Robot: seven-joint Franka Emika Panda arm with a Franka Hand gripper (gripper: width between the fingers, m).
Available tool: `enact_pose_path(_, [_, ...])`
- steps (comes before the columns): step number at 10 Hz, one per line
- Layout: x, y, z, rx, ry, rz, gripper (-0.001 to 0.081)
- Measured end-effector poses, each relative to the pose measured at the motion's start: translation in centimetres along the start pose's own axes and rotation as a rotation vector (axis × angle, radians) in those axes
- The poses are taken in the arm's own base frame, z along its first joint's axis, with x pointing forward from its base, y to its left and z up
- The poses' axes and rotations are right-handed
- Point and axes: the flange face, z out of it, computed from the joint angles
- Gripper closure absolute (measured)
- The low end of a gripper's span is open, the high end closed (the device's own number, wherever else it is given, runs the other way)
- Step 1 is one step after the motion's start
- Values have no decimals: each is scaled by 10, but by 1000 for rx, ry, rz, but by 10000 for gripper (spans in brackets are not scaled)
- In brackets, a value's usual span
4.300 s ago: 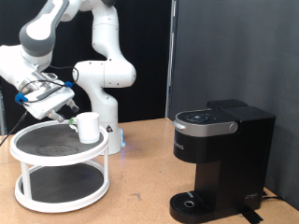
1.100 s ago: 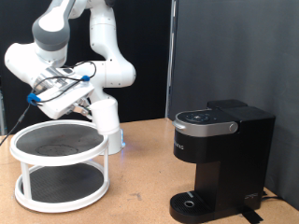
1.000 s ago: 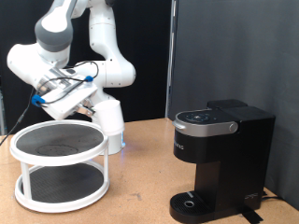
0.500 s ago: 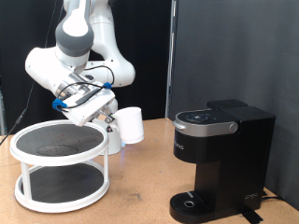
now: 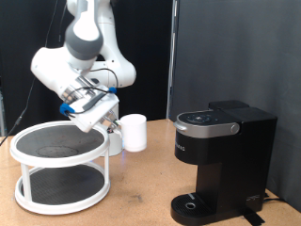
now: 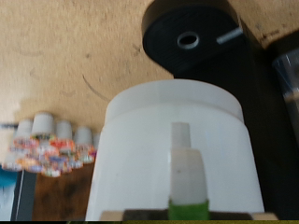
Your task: Make a cup of coffee with the keurig machine
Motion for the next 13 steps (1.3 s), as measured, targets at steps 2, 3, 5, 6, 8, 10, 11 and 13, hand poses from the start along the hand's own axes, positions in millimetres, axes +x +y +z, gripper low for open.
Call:
enact_pose_path(2, [0, 0, 28, 55, 59, 19, 799])
enact_pose_path(3, [3, -2, 41, 68, 92, 27, 799])
enact_pose_path(5, [7, -7, 63, 86, 133, 44, 799])
enact_pose_path(6, [10, -10, 75, 96, 142, 56, 799])
enact_pose_path(8, [14, -15, 97, 110, 144, 59, 799])
enact_pose_path(10, [21, -19, 121, 112, 145, 47, 799])
enact_pose_path(11, [23, -17, 133, 103, 138, 35, 799])
enact_pose_path(13, [27, -8, 155, 78, 119, 11, 799])
